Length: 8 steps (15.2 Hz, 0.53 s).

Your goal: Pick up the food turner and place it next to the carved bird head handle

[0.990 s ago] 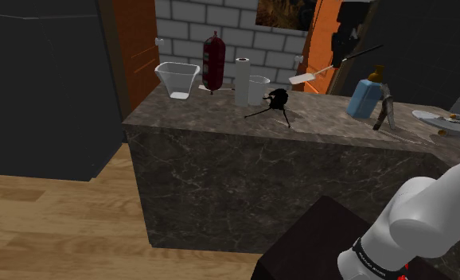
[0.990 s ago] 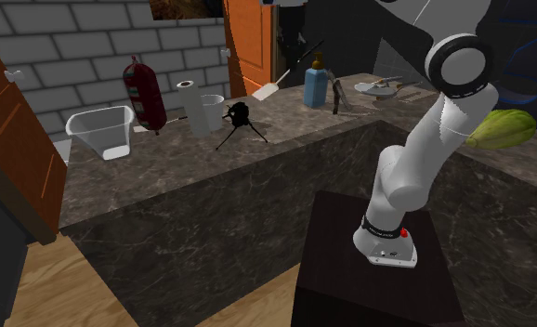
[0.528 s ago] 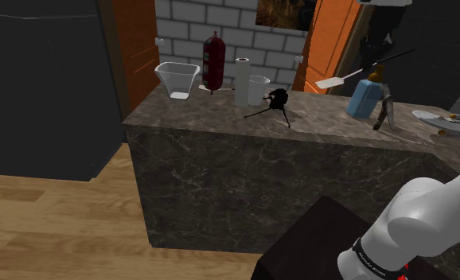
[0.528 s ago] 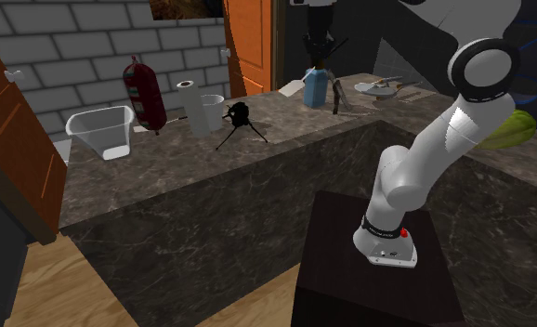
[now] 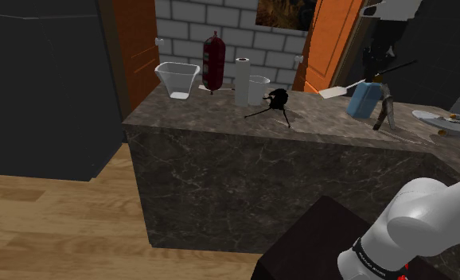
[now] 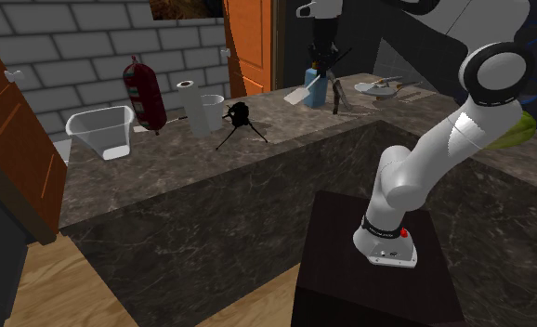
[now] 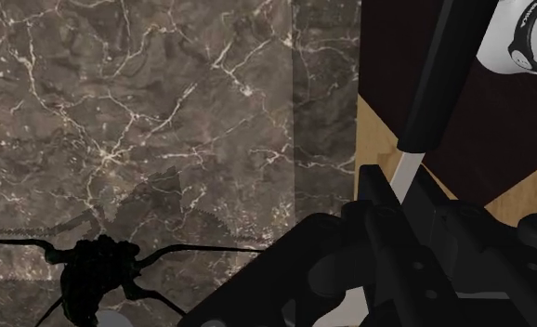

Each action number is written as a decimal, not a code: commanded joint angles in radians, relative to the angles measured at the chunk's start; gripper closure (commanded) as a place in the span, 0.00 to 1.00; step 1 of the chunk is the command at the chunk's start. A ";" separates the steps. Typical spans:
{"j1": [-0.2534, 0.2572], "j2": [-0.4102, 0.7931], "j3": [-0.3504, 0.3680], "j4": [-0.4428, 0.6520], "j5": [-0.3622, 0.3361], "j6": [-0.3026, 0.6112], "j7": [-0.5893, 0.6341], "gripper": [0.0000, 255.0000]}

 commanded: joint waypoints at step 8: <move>-0.009 -0.071 -0.002 -0.182 -0.013 0.111 0.023 1.00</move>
